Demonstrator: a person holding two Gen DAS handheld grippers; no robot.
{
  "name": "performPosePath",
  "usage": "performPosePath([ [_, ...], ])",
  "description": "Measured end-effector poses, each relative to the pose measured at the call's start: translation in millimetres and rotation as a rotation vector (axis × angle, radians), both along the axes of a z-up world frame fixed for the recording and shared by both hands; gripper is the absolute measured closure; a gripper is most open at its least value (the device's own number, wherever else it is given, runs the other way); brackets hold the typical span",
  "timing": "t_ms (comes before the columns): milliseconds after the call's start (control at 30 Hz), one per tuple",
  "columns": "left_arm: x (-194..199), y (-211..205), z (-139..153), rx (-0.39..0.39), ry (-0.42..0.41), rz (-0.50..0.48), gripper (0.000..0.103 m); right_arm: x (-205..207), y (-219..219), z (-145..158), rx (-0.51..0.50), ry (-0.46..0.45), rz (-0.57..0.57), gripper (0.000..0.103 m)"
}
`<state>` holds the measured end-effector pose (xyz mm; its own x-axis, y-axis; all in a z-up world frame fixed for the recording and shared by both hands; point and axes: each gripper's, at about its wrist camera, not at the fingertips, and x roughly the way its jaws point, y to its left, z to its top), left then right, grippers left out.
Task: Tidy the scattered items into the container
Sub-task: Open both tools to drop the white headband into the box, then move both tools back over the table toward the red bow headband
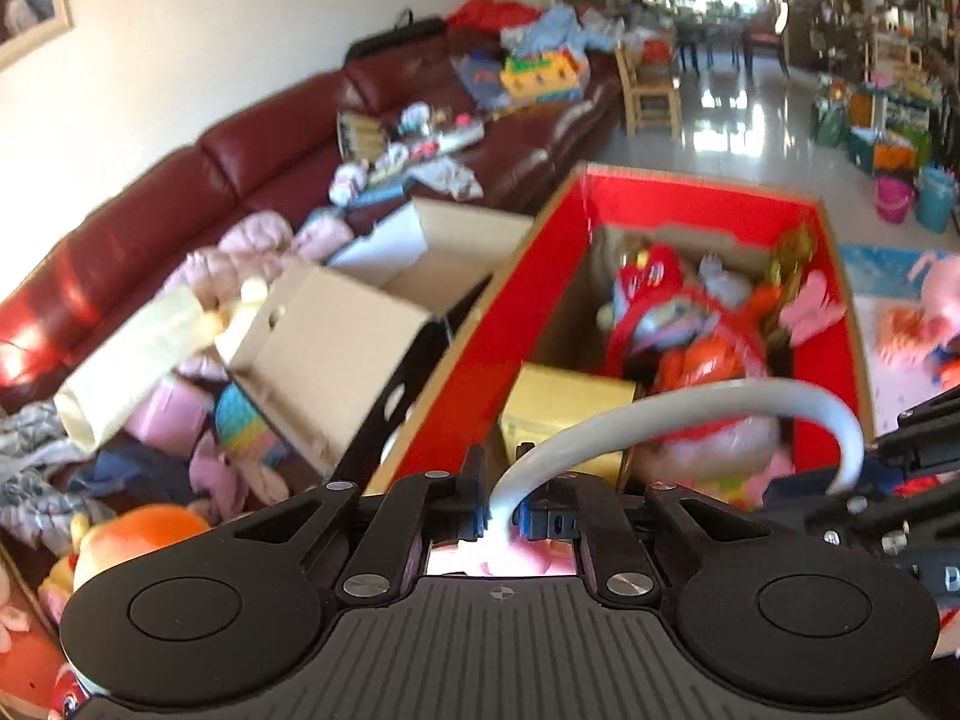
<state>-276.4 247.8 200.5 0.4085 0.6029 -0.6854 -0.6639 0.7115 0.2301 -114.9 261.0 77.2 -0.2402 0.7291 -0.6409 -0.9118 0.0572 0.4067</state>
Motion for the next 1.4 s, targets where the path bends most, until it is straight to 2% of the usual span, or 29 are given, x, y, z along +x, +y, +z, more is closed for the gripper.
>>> performPosePath([
  [33,-1,1,-4,-0.01,0.009,-0.002,0.068,-4,1,-3,-0.016,0.003,0.021,0.083],
  [67,-1,3,-8,-0.016,0.025,-0.001,0.045,-8,2,-7,-0.033,0.007,0.033,0.081],
  [100,0,2,-12,-0.01,0.042,0.003,0.033,-9,3,-9,-0.047,0.008,0.046,0.075],
  [133,2,0,-15,0.014,0.05,0.004,0.015,-10,3,-9,-0.053,-0.001,0.048,0.048],
  [167,3,-1,-18,0.039,0.058,-0.001,0.01,-9,2,-9,-0.05,-0.016,0.036,0.022],
  [200,5,-4,-19,0.066,0.061,-0.008,0.009,-8,1,-8,-0.036,-0.038,0.017,0.015],
  [267,8,-4,-18,0.072,0.054,-0.013,0.007,-6,-2,-7,-0.027,-0.068,0.013,0.014],
  [367,13,-1,-13,0.066,0.035,0.001,0.0,3,-5,-6,-0.024,-0.054,-0.012,0.014],
  [600,17,0,-9,0.02,-0.021,0.013,0.0,17,-8,-7,-0.017,-0.035,-0.061,0.013],
  [1400,86,-47,-17,-0.025,-0.049,-0.079,0.0,61,-57,-13,-0.011,-0.021,-0.164,0.011],
])
